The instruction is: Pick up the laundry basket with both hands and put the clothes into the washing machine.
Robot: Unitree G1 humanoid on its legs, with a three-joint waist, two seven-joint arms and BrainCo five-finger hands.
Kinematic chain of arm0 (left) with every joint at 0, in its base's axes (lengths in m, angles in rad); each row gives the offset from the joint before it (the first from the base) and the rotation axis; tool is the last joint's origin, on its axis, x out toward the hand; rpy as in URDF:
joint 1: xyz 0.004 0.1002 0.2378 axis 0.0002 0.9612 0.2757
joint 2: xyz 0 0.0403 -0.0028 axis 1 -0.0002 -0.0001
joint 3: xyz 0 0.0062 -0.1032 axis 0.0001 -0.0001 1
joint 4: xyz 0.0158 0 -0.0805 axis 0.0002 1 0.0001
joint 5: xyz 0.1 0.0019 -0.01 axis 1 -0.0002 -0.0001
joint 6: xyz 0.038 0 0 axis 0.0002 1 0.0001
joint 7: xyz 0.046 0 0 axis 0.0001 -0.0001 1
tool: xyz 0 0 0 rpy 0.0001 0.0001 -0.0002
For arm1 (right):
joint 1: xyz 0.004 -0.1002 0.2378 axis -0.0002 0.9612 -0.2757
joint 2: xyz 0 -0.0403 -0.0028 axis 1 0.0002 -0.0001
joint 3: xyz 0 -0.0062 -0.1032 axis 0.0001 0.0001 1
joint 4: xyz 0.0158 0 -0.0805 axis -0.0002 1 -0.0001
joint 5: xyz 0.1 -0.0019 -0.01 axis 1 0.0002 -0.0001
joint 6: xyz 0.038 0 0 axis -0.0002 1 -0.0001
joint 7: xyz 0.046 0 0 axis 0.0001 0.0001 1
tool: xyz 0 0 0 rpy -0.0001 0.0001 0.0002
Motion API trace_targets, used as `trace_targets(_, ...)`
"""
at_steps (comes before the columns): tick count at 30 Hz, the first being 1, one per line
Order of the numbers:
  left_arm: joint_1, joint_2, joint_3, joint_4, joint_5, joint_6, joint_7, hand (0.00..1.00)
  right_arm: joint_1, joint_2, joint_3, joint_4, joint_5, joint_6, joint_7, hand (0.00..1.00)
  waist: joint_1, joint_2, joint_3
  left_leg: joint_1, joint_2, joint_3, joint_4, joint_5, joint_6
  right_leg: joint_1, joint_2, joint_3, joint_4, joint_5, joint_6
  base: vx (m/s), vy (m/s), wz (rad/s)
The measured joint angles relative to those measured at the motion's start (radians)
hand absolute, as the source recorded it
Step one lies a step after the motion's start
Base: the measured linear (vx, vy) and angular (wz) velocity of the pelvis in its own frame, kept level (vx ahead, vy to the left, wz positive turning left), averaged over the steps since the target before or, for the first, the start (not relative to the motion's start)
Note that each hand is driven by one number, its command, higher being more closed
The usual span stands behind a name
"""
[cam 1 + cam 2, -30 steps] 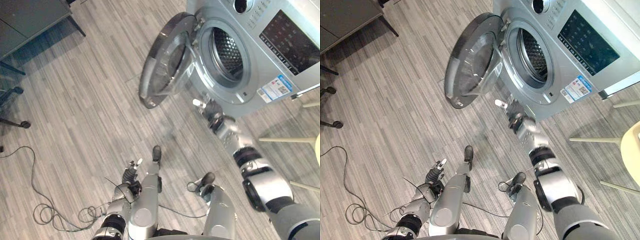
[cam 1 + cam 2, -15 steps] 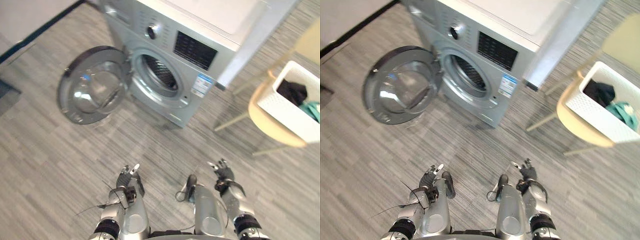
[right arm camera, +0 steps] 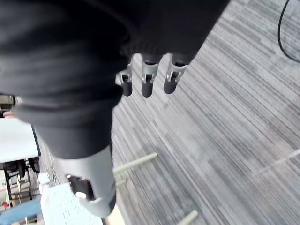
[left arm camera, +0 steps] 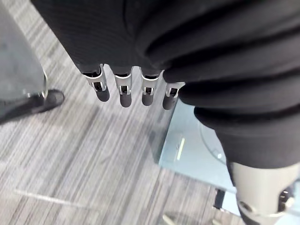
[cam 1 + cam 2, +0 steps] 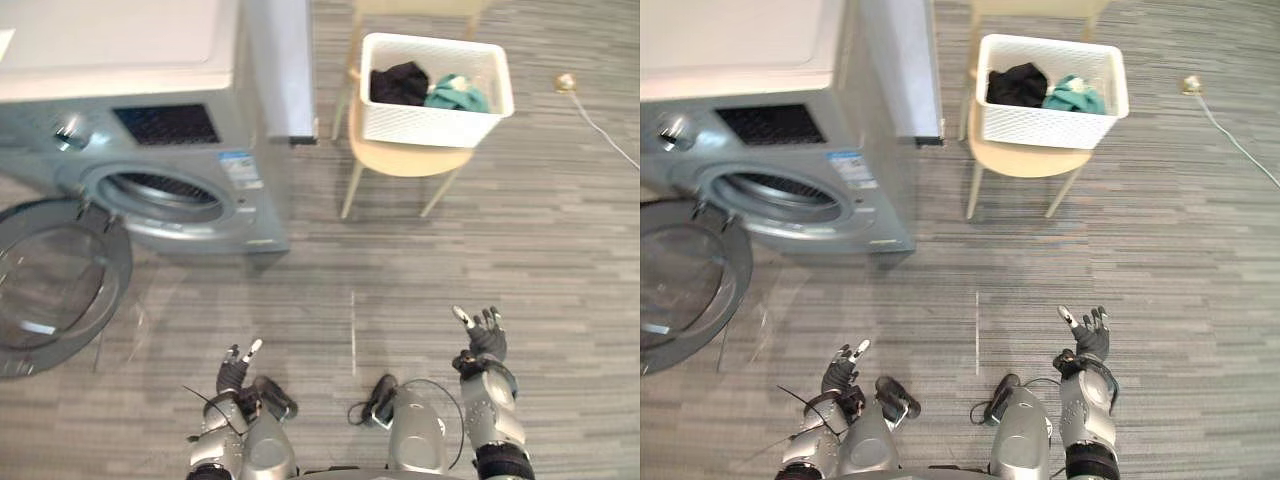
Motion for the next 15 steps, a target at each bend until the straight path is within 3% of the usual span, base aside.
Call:
trace_targets(2, 0.007, -0.001, 0.014, -0.001, -0.038, 0.0, 0.001, 0.0, 0.001, -0.001, 0.005, -0.01, 0.002, 0.001, 0.005, 0.0, -0.004, 0.008, -0.006, 0.064, 0.041, 0.058, -0.021, 0.024, -0.025, -0.003, 0.071, 0.042, -0.018, 0.014, -0.006, 0.1, -0.165, -0.97)
trace_targets(3, 0.012, -0.006, 0.025, -0.003, -0.044, 0.0, 0.001, 0.0, -0.001, -0.004, 0.013, -0.011, 0.002, 0.0, 0.006, 0.0, -0.004, 0.008, -0.006, 0.081, 0.052, 0.061, -0.018, 0.033, -0.018, -0.001, 0.094, 0.057, -0.019, 0.017, -0.011, 0.12, -0.312, -1.24)
trace_targets(5, 0.05, -0.011, 0.039, -0.03, -0.083, -0.002, 0.001, 0.0, -0.007, -0.017, 0.075, -0.029, 0.001, 0.0, 0.014, 0.0, 0.001, 0.008, -0.006, 0.084, 0.106, -0.069, 0.098, 0.091, 0.082, 0.019, 0.155, 0.141, -0.047, 0.026, -0.028, 0.1, -0.269, -1.32)
trace_targets(6, 0.07, -0.018, 0.037, -0.039, -0.103, -0.011, 0.001, 0.0, -0.026, -0.017, 0.112, -0.05, -0.001, -0.004, 0.019, 0.0, 0.016, 0.006, -0.005, 0.006, 0.084, -0.267, 0.213, 0.019, 0.085, 0.036, 0.163, 0.207, -0.079, 0.033, -0.05, 0.08, -0.074, -1.33)
trace_targets(7, 0.075, -0.031, 0.036, -0.039, -0.119, -0.016, 0.0, 0.0, -0.046, -0.024, 0.127, -0.051, -0.001, -0.01, 0.019, 0.0, 0.025, 0.009, -0.003, -0.033, 0.018, -0.393, 0.265, -0.072, 0.036, 0.044, 0.163, 0.25, -0.095, 0.033, -0.062, 0.13, -0.057, -1.48)
trace_targets(8, 0.082, -0.04, 0.033, -0.039, -0.121, -0.02, 0.0, 0.0, -0.062, -0.027, 0.13, -0.051, -0.006, -0.01, 0.019, 0.0, 0.033, 0.018, -0.002, -0.069, -0.041, -0.471, 0.3, -0.128, 0.022, 0.057, 0.173, 0.285, -0.111, 0.028, -0.079, 0.14, 0.073, -1.29)
trace_targets(9, 0.091, -0.04, 0.024, -0.039, -0.125, -0.021, -0.003, 0.0, -0.07, -0.027, 0.129, -0.054, -0.029, -0.011, 0.018, 0.0, 0.045, 0.031, 0.001, -0.11, -0.097, -0.524, 0.318, -0.167, 0.031, 0.088, 0.184, 0.299, -0.134, 0.021, -0.091, 0.14, 0.072, -1.05)
trace_targets(11, 0.096, -0.037, 0.017, -0.048, -0.125, -0.029, -0.003, 0.0, -0.068, -0.023, 0.13, -0.095, -0.041, -0.012, 0.015, 0.0, 0.064, 0.055, 0.003, -0.168, -0.181, -0.527, 0.237, -0.169, 0.041, 0.112, 0.192, 0.295, -0.152, -0.002, -0.105, 0.14, 0.115, -0.72)
trace_targets(12, 0.099, -0.037, 0.01, -0.062, -0.124, -0.031, -0.004, 0.0, -0.07, -0.03, 0.129, -0.142, -0.042, -0.018, 0.014, 0.0, 0.076, 0.083, 0.006, -0.18, -0.221, -0.498, 0.095, -0.154, 0.079, 0.113, 0.21, 0.285, -0.149, -0.024, -0.091, 0.15, 0.145, -0.55)
trace_targets(14, 0.073, -0.014, -0.007, -0.067, -0.117, -0.031, -0.005, 0.0, -0.063, -0.014, 0.135, -0.197, -0.043, -0.02, -0.004, 0.0, 0.096, 0.057, 0.006, -0.161, -0.254, -0.474, 0.041, -0.137, 0.081, 0.114, 0.19, 0.29, -0.17, -0.046, -0.038, 0.2, 0.084, -0.03)
trace_targets(15, 0.062, -0.011, -0.005, -0.075, -0.113, -0.031, -0.005, 0.0, -0.073, -0.016, 0.15, -0.222, -0.043, -0.022, -0.007, 0.0, 0.109, 0.058, 0.007, -0.159, -0.265, -0.474, 0.04, -0.135, 0.084, 0.134, 0.176, 0.293, -0.213, -0.031, -0.018, 0.22, 0.074, 0.26)
